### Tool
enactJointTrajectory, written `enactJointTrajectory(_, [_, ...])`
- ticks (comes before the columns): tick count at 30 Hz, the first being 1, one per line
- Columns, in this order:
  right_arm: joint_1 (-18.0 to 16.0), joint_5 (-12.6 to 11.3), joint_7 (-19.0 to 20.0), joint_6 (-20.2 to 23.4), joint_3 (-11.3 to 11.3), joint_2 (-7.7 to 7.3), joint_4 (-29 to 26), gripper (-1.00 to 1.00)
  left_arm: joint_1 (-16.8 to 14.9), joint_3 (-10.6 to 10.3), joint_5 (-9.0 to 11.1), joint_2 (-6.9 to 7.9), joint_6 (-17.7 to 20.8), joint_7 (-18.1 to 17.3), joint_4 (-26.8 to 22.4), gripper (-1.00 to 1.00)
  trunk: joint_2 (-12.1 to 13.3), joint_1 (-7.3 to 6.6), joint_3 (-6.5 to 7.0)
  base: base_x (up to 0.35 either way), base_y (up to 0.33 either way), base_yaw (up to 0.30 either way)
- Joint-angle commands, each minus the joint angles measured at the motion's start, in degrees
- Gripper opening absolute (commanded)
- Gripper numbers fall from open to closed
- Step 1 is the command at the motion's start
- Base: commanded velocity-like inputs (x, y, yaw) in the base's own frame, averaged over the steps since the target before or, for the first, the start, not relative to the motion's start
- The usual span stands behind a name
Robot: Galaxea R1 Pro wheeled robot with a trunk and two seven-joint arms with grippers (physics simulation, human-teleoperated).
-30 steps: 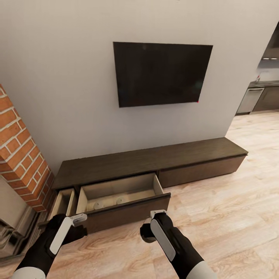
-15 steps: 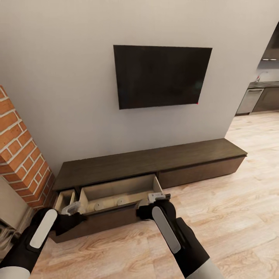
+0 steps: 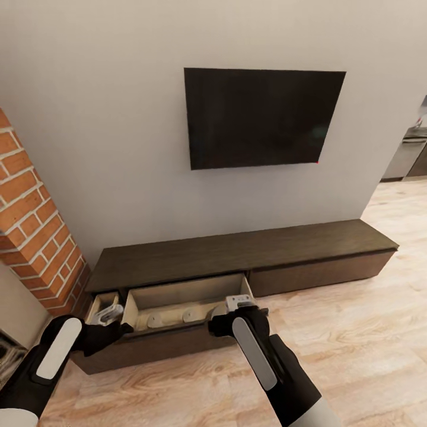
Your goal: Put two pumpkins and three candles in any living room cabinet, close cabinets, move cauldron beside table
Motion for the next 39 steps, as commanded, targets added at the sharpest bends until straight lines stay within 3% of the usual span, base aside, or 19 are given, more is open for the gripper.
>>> enactJointTrajectory(1, [0.0,-0.1,0.0,0.0,0.0,0.0,0.0,-1.0,0.0,0.0,0.0,-0.01,0.0,0.0,0.0,1.0,0.0,0.0,-0.03,0.249,-0.244,0.273])
enactJointTrajectory(13, [0.0,0.3,0.0,0.1,-0.1,0.0,-0.2,-1.0,0.0,-0.1,0.0,-0.02,-0.1,0.1,0.0,1.0,0.0,0.0,-0.53,0.273,-0.149,0.235])
enactJointTrajectory(34, [0.1,0.2,-0.4,-0.4,0.1,0.0,0.4,-1.0,0.0,0.0,-0.1,-0.03,-0.1,0.1,0.2,1.0,0.0,0.0,-0.56,0.317,-0.024,0.007])
enactJointTrajectory(39, [-0.4,0.2,-0.5,0.1,0.0,0.0,3.9,-1.0,0.0,-0.1,0.0,-0.02,-0.1,0.0,0.2,1.0,0.0,0.0,-0.56,0.104,-0.028,0.0])
